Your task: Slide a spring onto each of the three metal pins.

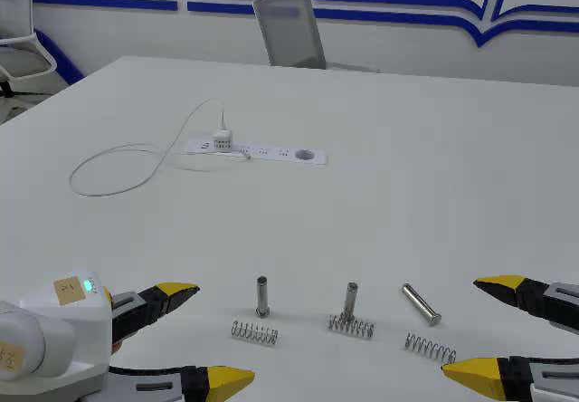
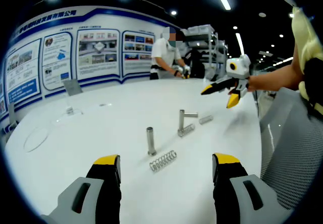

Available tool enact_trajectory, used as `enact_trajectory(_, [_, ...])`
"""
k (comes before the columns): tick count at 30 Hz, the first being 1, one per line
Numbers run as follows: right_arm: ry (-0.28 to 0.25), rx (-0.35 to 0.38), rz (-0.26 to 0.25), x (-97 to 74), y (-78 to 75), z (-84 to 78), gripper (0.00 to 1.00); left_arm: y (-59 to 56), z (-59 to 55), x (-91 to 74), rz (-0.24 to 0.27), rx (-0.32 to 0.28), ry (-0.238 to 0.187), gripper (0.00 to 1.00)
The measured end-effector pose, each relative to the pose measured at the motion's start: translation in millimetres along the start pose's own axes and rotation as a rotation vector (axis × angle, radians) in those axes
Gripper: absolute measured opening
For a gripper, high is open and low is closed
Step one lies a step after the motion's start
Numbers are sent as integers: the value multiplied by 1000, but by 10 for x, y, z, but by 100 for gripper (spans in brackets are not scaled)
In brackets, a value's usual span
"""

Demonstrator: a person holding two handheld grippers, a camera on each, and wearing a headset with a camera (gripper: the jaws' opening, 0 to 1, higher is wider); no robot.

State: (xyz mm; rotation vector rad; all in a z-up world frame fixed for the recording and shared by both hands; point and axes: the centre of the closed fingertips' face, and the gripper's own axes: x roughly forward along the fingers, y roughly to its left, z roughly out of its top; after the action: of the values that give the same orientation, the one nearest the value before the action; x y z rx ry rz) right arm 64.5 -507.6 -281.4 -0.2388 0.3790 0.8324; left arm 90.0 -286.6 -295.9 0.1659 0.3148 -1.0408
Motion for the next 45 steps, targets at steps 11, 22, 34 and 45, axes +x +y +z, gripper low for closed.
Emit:
enact_trajectory(11, [-4, 1, -3, 5, 2, 16, 72, 2, -3, 4, 1, -1, -2, 76])
enact_trajectory(22, [-7, 9, -7, 2, -4, 27, 72, 1, 5, 3, 5, -1, -5, 76])
enact_trajectory(34, [-10, 21, -14, -1, -23, 42, 71, 3, 5, 8, 3, -2, -3, 76])
enact_trajectory(45, [-3, 29, -25, 0, -68, 58, 69, -3, 16, 17, 2, -1, -7, 76])
